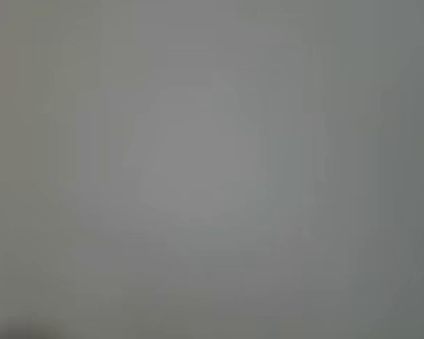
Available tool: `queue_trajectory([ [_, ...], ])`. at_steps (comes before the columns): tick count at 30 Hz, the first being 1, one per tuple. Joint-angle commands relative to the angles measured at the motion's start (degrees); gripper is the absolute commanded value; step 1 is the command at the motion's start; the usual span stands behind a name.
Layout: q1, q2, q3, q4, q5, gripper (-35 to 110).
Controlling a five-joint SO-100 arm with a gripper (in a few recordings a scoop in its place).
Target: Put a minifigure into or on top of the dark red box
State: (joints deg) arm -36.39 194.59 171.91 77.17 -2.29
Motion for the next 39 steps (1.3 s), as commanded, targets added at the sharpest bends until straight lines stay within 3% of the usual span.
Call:
queue_trajectory([
  [1,-1.1,0.8,1.1,0.6,-1.5,0],
  [8,-0.8,0.8,1.1,0.6,-0.3,7],
  [11,-0.6,0.8,1.1,0.6,9.8,9],
  [13,-0.8,0.8,2.1,-0.4,23.6,11],
  [15,-1.2,0.9,2.0,-2.7,26.4,8],
  [16,-1.0,0.9,1.2,-4.6,31.7,0],
  [19,-0.8,0.8,-5.1,-4.6,37.4,0],
  [23,2.0,-1.5,-15.4,-3.4,48.0,16],
  [27,8.3,-22.4,-32.0,-2.7,46.3,20],
  [32,11.4,-62.0,-67.5,12.4,30.6,17],
  [39,20.2,-74.3,-77.5,13.8,18.1,17],
])
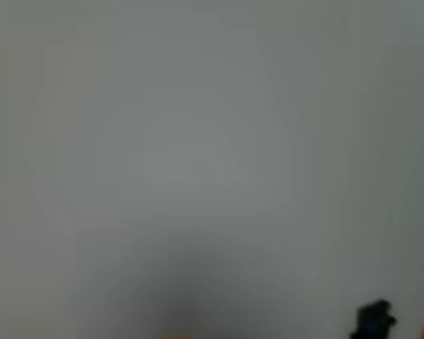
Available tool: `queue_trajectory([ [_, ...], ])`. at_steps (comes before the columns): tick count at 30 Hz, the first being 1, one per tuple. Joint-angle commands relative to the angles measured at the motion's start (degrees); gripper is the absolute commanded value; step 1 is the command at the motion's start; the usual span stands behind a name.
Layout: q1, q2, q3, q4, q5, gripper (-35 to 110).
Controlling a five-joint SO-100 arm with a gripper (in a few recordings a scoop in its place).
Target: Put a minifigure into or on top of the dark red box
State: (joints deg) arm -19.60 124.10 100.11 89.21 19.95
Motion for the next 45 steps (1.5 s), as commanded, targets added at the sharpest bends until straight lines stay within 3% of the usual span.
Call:
queue_trajectory([
  [1,5.2,-6.1,-6.8,2.2,-5.5,16],
  [21,22.8,-41.1,-33.0,1.8,-24.0,15],
  [37,25.5,-64.8,-60.6,3.3,-42.5,11],
  [40,27.2,-70.7,-68.1,6.1,-43.9,10],
  [43,29.9,-83.4,-90.6,15.5,-47.2,9],
  [45,31.1,-84.5,-90.2,15.3,-51.9,9],
])
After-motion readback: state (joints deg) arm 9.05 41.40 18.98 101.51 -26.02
